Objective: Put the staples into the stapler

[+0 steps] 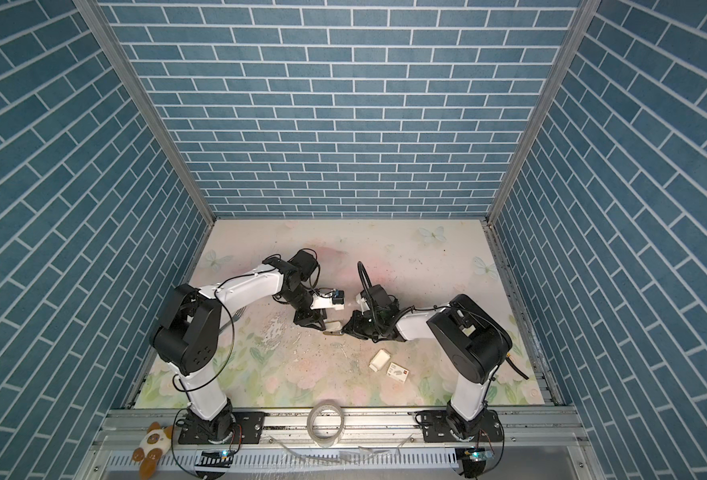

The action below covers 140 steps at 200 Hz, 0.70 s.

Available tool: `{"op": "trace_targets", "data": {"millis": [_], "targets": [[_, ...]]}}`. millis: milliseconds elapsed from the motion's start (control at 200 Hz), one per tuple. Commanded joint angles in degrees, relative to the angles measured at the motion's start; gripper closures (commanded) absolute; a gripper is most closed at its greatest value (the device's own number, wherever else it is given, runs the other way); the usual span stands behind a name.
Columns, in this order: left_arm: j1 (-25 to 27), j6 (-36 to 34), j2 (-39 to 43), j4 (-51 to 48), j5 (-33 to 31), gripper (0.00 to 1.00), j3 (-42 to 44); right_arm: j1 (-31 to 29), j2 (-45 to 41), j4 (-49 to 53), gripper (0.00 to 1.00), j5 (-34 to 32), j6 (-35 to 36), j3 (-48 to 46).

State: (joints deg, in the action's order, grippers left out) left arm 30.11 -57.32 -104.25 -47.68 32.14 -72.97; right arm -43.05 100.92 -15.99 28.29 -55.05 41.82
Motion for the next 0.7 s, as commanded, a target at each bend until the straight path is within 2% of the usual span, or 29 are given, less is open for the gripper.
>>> {"op": "trace_targets", "data": {"millis": [0, 160, 300, 420, 575, 695], "targets": [[1.4, -0.7, 0.8, -1.4, -1.1, 0.5, -2.5, 0.3, 0.9, 0.5, 0.86, -1.2, 1.0, -1.3], [4.5, -1.8, -1.4, -2.3, -3.6, 0.39, -5.0, 0.5, 1.3, -1.2, 0.86, -1.1, 0.6, -2.0], [7.2, -1.3, -3.0, -1.8, -5.3, 0.38, -5.8, 0.7, 1.1, -3.8, 0.86, -1.5, -0.2, -3.3], [8.0, -0.7, -4.0, -1.2, -6.0, 0.42, -5.6, 0.9, 1.0, -5.1, 0.86, -1.2, -0.6, -3.6], [8.7, 0.5, -4.8, -0.4, -7.6, 0.55, -5.3, 1.0, 1.2, -5.4, 0.86, -0.7, -0.5, -3.8], [9.0, 0.8, -4.6, 0.0, -7.8, 0.58, -4.7, 1.1, 1.1, -6.4, 0.86, -0.6, -0.6, -4.5]]}}
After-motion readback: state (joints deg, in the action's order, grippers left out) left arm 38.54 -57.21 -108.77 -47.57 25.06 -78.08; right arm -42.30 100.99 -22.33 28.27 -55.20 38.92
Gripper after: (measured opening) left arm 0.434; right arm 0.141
